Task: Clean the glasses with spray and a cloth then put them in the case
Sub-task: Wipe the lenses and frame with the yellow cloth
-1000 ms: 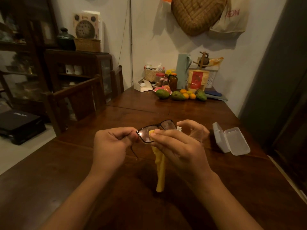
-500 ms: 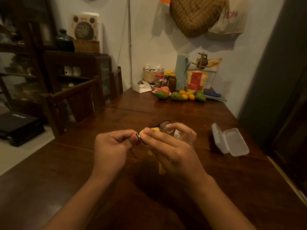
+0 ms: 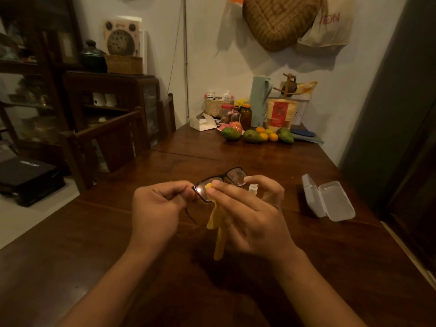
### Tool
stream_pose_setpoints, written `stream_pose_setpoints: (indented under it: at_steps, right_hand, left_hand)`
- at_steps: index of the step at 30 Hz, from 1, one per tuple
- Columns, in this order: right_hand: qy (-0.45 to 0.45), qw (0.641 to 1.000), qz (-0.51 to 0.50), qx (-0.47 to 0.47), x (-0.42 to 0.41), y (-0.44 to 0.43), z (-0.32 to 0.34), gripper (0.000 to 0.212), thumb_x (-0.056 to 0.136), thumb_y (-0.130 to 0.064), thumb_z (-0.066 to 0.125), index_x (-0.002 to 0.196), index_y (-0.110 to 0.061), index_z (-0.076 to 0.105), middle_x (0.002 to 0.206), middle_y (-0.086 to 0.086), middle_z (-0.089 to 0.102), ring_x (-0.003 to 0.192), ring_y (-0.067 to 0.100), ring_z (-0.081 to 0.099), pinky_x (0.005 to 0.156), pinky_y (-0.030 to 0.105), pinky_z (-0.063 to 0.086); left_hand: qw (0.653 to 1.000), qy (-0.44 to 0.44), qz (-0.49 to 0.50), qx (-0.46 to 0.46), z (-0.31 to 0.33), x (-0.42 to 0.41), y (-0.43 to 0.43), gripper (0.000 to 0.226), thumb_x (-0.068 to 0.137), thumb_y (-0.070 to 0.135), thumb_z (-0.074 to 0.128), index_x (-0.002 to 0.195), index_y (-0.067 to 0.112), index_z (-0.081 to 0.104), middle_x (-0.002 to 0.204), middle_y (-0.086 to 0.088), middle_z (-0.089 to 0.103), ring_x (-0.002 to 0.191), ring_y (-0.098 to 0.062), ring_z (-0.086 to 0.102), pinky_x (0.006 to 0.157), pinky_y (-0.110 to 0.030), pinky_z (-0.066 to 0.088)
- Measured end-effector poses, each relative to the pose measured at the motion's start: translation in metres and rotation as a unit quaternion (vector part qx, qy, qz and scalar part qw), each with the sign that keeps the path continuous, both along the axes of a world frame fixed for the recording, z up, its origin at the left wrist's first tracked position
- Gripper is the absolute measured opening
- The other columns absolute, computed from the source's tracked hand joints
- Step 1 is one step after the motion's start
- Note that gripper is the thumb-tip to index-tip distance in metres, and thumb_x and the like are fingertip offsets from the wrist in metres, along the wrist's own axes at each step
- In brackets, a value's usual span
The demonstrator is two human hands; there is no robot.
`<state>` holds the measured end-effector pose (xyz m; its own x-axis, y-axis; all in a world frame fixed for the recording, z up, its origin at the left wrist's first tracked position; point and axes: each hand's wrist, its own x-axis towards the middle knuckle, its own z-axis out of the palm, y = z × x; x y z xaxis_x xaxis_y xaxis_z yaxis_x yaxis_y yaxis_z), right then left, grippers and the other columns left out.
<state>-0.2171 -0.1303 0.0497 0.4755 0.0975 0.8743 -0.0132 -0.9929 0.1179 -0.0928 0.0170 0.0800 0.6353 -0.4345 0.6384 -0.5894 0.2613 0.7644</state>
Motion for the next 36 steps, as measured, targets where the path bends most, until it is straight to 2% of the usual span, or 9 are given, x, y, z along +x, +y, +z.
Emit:
stream_pose_setpoints:
  at_steps: [3,8,14,19,25,28,30,31,36]
  right_hand:
    - [-0.011,1.000,-0.002,-0.020,0.000,-0.004,0.002,0.038,0.092,-0.029,0.072,0.130,-0.030,0.066,0.135,-0.014,0.062,0.120,0.028,0.050,0.086,0.050,0.040]
    - [-0.017,1.000,-0.008,0.000,-0.003,-0.005,0.006,0.028,0.098,-0.033,0.064,0.125,-0.031,0.068,0.130,-0.014,0.065,0.119,0.029,0.055,0.083,0.054,0.042]
    - [-0.029,0.999,-0.004,-0.017,0.002,0.006,0.004,0.026,0.102,-0.034,0.059,0.124,-0.029,0.070,0.130,-0.013,0.065,0.118,0.028,0.055,0.081,0.054,0.044]
    - [-0.057,0.998,-0.017,-0.024,-0.003,-0.003,0.004,0.024,0.094,-0.030,0.071,0.118,-0.030,0.073,0.125,-0.016,0.068,0.116,0.027,0.054,0.078,0.053,0.044]
    - [-0.023,0.999,-0.041,0.021,-0.001,-0.004,0.005,0.033,0.094,-0.029,0.064,0.126,-0.022,0.068,0.127,0.000,0.068,0.130,0.031,0.037,0.080,0.055,0.049]
    - [0.019,0.999,-0.016,0.021,0.001,0.002,0.004,0.037,0.098,-0.023,0.056,0.135,-0.024,0.056,0.134,0.011,0.059,0.123,0.033,0.048,0.068,0.039,0.056]
    - [0.039,0.999,-0.004,0.016,0.001,0.004,0.005,0.033,0.107,-0.030,0.040,0.139,-0.029,0.049,0.134,0.011,0.055,0.107,0.033,0.058,0.061,0.029,0.046]
    - [0.043,0.999,-0.003,0.013,0.001,0.004,0.005,0.033,0.108,-0.033,0.037,0.139,-0.031,0.047,0.131,0.009,0.056,0.103,0.034,0.059,0.061,0.029,0.043]
    - [0.006,1.000,-0.016,-0.012,-0.002,-0.003,0.000,0.029,0.108,-0.032,0.041,0.134,-0.034,0.054,0.124,-0.007,0.063,0.117,0.034,0.052,0.071,0.052,0.050]
  left_hand:
    - [1.000,0.003,-0.001,-0.006,-0.002,0.002,-0.001,0.056,0.078,-0.006,0.068,0.069,0.048,0.073,0.069,0.023,0.072,0.069,0.005,0.068,0.063,-0.008,0.050]
    - [1.000,-0.006,-0.002,-0.001,-0.004,0.001,-0.002,0.049,0.080,-0.001,0.068,0.073,0.046,0.074,0.073,0.017,0.074,0.071,0.000,0.069,0.063,-0.011,0.051]
    - [1.000,-0.013,0.003,-0.002,-0.005,0.002,-0.002,0.052,0.080,-0.003,0.068,0.073,0.049,0.073,0.073,0.019,0.074,0.070,0.002,0.069,0.062,-0.010,0.051]
    - [1.000,-0.017,0.002,0.004,-0.002,0.001,0.000,0.060,0.080,-0.006,0.067,0.071,0.053,0.071,0.071,0.025,0.072,0.070,0.007,0.068,0.062,-0.008,0.050]
    - [1.000,-0.021,-0.004,0.002,-0.001,-0.002,-0.001,0.062,0.079,-0.008,0.067,0.069,0.053,0.071,0.068,0.027,0.070,0.068,0.008,0.067,0.061,-0.005,0.048]
    - [1.000,-0.015,0.000,0.000,-0.002,-0.002,-0.002,0.063,0.079,-0.008,0.067,0.068,0.053,0.071,0.067,0.027,0.070,0.066,0.009,0.066,0.060,-0.004,0.046]
    - [1.000,-0.016,-0.001,0.000,-0.002,-0.001,-0.001,0.059,0.079,-0.007,0.067,0.071,0.052,0.072,0.070,0.024,0.072,0.069,0.006,0.068,0.061,-0.006,0.048]
    - [1.000,-0.019,0.000,0.000,-0.002,0.000,-0.001,0.057,0.080,-0.006,0.068,0.072,0.051,0.073,0.071,0.023,0.072,0.070,0.005,0.068,0.061,-0.007,0.048]
    - [1.000,-0.010,0.000,-0.002,-0.002,0.000,0.000,0.054,0.079,-0.006,0.068,0.070,0.047,0.074,0.069,0.020,0.073,0.067,0.003,0.068,0.062,-0.009,0.050]
